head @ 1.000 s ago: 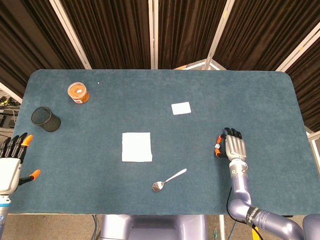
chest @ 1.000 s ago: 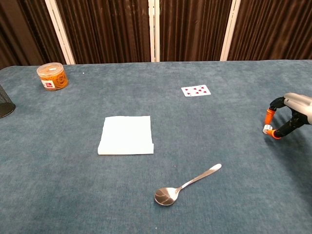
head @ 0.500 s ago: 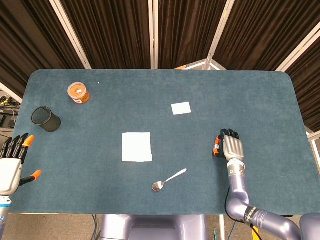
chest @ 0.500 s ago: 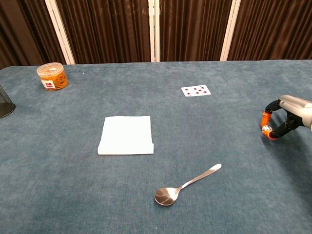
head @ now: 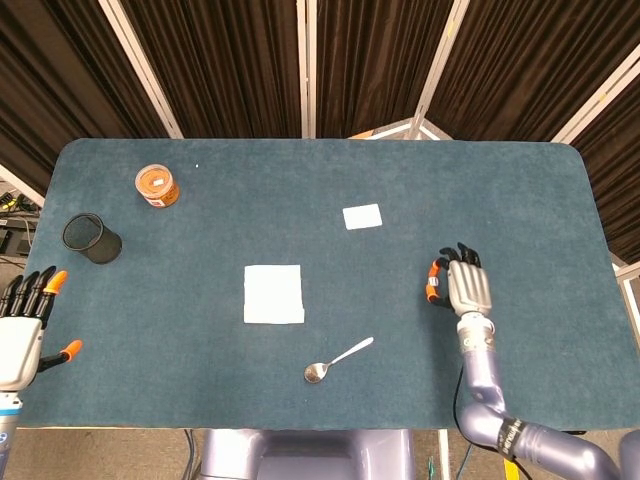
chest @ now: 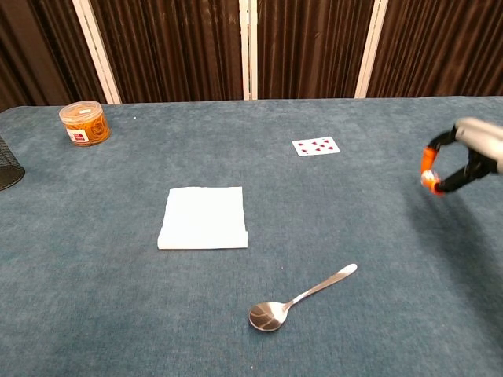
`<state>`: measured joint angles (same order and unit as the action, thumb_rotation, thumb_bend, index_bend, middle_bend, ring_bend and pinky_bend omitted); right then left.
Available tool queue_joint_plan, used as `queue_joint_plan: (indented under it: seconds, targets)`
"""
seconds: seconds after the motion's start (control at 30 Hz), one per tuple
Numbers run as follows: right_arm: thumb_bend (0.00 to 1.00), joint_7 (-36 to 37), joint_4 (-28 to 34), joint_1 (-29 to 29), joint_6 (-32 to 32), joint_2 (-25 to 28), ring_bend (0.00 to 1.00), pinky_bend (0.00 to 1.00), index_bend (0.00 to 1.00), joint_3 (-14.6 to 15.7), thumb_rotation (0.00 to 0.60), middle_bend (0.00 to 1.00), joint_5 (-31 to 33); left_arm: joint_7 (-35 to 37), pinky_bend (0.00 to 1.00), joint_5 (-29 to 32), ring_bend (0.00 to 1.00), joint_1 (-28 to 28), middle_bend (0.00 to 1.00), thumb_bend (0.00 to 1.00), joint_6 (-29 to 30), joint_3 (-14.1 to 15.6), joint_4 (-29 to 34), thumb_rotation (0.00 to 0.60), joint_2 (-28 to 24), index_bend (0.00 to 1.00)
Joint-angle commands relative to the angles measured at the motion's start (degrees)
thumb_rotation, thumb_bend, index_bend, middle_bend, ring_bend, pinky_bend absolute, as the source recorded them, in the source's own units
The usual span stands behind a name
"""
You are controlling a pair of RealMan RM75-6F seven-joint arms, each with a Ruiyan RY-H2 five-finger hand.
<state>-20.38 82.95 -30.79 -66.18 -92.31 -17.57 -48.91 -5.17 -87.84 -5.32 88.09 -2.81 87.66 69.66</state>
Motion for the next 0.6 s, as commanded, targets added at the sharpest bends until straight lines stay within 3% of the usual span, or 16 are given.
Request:
queue_joint_plan:
  seconds: [0.03, 0.23, 0.43, 0.6]
  targets:
    - [0.38, -0.39, 6.89, 1.39, -4.64, 4.79, 0.0, 0.0, 0.6, -0.36, 0.6, 0.2, -4.86, 0.04, 0.0, -0.02, 0.0, 0.03, 0.0, 0.04, 0.07, 0.0, 0.04, 0.6, -0.04, 0.0]
    - [0.37, -0.6, 13.83, 3.16, -8.51, 9.41, 0.0, 0.0, 0.57, -0.46, 0.6, 0.19, -8.48, 0.13, 0.0, -0.46, 0.0, 0.21, 0.0, 0.04, 0.61, 0.1, 0.44, 0.6, -0.34, 0.0]
    - [0.31, 0.06, 16.97, 4.58, -9.34, 11.51, 0.0, 0.0, 0.4, 0.61, 0.6, 0.1, -9.51, 0.51, 0.0, -1.23, 0.0, 0.61, 0.0, 0.04, 1.81, 0.15, 0.99, 0.6, -0.74, 0.0]
    - [0.29, 1.43, 18.08, 6.34, -10.48, 12.36, 0.0, 0.0, 0.33, 2.26, 0.6, 0.07, -10.91, 0.88, 0.0, -1.66, 0.0, 0.9, 0.0, 0.04, 2.43, 0.28, 1.11, 0.6, -0.97, 0.0]
